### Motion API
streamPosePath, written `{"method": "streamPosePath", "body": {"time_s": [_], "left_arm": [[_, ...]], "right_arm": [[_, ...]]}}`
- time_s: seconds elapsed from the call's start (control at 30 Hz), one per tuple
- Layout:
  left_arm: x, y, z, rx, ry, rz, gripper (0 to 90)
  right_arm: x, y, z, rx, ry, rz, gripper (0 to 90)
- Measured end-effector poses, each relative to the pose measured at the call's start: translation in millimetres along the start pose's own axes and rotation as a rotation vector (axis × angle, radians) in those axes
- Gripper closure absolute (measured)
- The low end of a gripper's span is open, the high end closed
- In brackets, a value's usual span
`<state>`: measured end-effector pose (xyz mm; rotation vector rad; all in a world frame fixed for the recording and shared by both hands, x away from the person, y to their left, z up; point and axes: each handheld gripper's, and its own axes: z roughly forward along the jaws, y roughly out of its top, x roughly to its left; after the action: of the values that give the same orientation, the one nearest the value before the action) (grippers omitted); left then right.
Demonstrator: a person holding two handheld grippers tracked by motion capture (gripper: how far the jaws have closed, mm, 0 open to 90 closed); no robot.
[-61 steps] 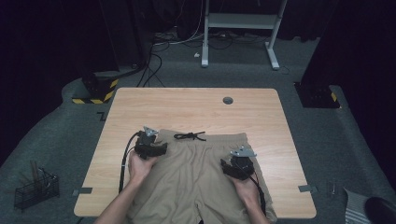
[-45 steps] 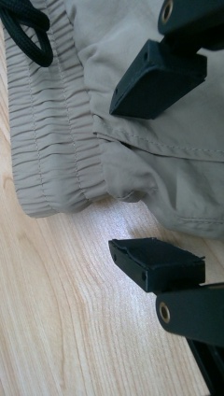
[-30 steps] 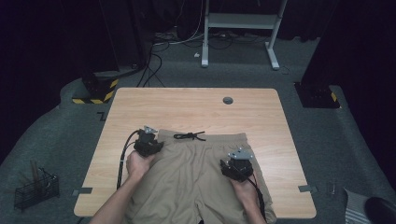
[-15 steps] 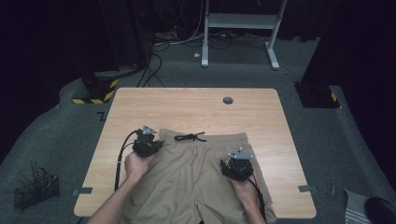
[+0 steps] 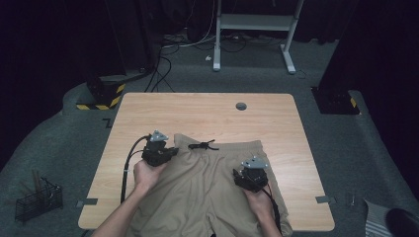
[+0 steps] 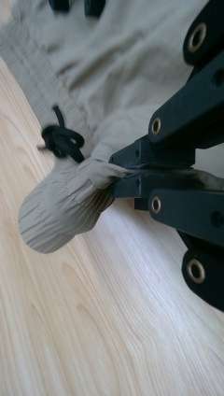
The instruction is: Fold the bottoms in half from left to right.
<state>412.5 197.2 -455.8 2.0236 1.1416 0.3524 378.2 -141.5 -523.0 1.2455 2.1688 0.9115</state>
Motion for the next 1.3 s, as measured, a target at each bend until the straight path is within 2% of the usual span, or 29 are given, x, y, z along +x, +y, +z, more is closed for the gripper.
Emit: {"method": "streamPosePath", "body": {"time_s": [0.2, 0.33, 0.43, 0.7, 0.97, 1.17, 1.3], "left_arm": [[-7.7, 5.6, -2.2, -0.023, -0.091, -0.040, 87.5], [-16.5, 9.1, -1.0, -0.031, -0.110, -0.018, 87.6], [-28.6, 11.9, 0.3, -0.042, -0.141, 0.005, 87.6], [-51.1, 17.9, 13.5, -0.030, -0.195, 0.054, 87.6], [-65.9, 19.1, 28.0, -0.010, -0.227, 0.084, 87.6], [-75.5, 12.7, 49.2, 0.027, -0.250, 0.086, 87.7], [-79.6, 5.7, 65.5, 0.062, -0.240, 0.097, 87.8]], "right_arm": [[0.1, 0.0, 0.0, 0.000, -0.001, -0.001, 39.3], [0.5, 0.0, -0.1, 0.000, -0.001, 0.001, 39.4], [0.5, 0.0, -0.1, 0.000, -0.001, 0.001, 39.4], [0.6, -0.1, -0.2, 0.000, -0.002, 0.000, 39.3], [0.8, 0.0, -0.2, 0.000, -0.003, 0.001, 39.3], [1.0, 0.0, -0.2, 0.001, -0.004, 0.000, 39.4], [0.9, 0.0, -0.1, -0.002, -0.004, -0.003, 39.3]]}}
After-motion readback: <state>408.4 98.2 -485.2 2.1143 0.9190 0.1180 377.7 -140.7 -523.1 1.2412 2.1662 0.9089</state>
